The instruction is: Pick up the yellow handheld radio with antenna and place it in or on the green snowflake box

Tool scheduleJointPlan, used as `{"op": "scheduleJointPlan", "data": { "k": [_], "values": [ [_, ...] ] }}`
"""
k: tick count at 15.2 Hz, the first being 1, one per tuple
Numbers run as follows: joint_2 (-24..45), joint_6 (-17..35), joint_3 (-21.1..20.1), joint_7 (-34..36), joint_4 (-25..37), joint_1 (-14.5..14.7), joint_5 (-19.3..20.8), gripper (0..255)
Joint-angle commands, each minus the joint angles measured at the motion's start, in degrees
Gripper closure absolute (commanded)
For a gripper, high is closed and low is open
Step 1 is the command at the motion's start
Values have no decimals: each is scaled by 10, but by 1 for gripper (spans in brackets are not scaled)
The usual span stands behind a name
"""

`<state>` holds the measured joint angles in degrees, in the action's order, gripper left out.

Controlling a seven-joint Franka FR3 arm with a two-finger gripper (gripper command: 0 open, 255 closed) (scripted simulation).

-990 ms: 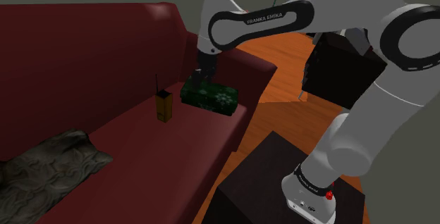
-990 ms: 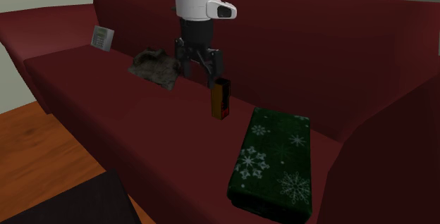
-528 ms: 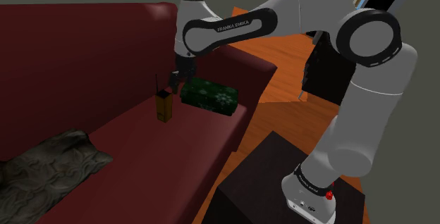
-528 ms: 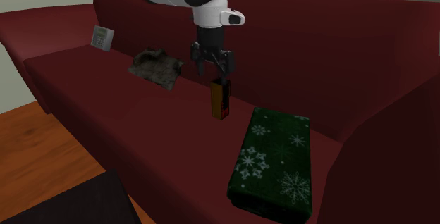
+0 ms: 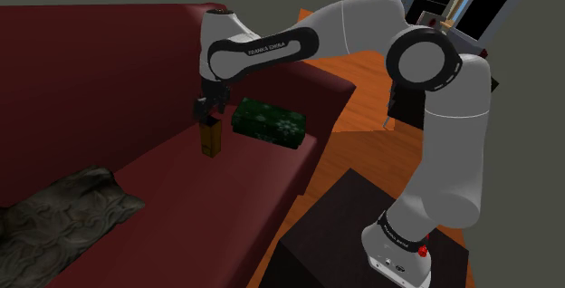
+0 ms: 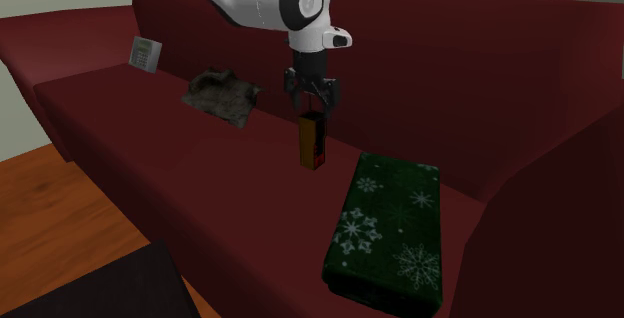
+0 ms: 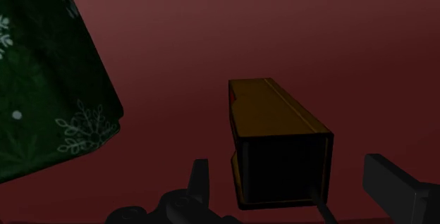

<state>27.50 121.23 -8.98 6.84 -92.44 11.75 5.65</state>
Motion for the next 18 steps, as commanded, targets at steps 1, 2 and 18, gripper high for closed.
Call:
{"op": "scheduleJointPlan", "data": {
  "k": [1,2,18],
  "values": [
    [7,12,1,1,-4,1,2,0],
    [10,18,1,2,-7,1,2,0],
    [20,33,2,3,-13,1,4,255]
  ]
}}
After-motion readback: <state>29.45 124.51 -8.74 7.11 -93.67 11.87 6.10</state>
